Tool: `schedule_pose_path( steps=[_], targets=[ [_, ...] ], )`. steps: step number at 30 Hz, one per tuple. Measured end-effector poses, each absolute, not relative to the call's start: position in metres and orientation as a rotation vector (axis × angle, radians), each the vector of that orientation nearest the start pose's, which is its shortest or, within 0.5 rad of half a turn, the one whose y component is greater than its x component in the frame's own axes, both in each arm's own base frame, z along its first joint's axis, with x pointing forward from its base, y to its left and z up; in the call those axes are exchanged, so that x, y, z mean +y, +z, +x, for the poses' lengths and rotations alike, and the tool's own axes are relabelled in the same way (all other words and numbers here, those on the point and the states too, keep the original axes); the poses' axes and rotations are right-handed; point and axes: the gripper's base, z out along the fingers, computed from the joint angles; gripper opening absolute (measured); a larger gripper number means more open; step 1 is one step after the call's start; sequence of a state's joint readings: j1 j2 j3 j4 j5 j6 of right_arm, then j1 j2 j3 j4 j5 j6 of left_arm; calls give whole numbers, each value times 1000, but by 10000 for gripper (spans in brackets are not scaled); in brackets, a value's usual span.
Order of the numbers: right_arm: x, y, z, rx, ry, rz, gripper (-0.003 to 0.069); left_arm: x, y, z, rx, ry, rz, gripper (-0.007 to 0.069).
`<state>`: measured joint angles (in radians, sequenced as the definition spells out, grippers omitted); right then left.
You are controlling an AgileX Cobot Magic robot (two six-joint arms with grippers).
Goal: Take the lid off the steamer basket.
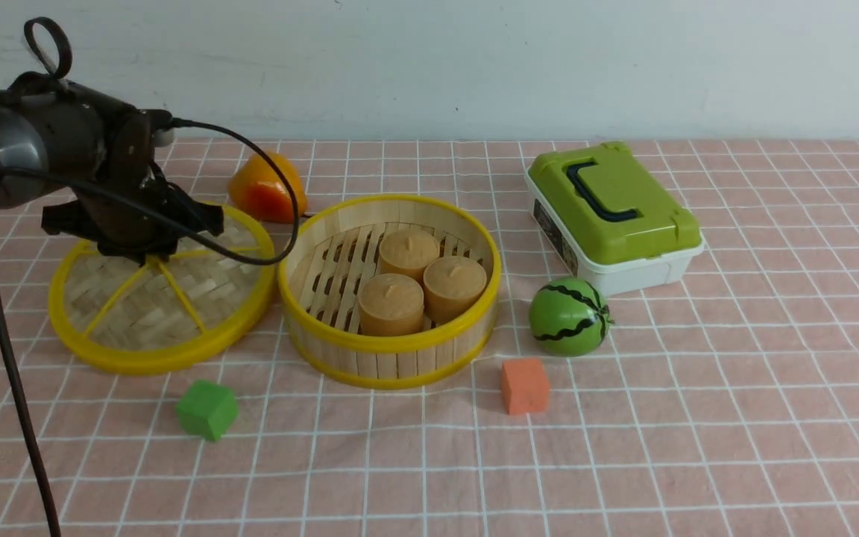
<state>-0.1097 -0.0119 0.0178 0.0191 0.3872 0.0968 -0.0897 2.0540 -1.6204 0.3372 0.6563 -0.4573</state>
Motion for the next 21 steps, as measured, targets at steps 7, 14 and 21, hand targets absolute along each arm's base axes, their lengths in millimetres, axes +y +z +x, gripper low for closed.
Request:
schedule_pose_path(
  steps=[7,14,21],
  targets=[
    [-5,173,52,1865,10,205,242,-19,257,442,2490,177,-223,341],
    [-5,173,52,1865,10,205,242,-11,433,343,2056,42,-256,67],
    [-5,173,52,1865,10,205,242,-7,516,202,1712,-108,-188,-13]
  ],
)
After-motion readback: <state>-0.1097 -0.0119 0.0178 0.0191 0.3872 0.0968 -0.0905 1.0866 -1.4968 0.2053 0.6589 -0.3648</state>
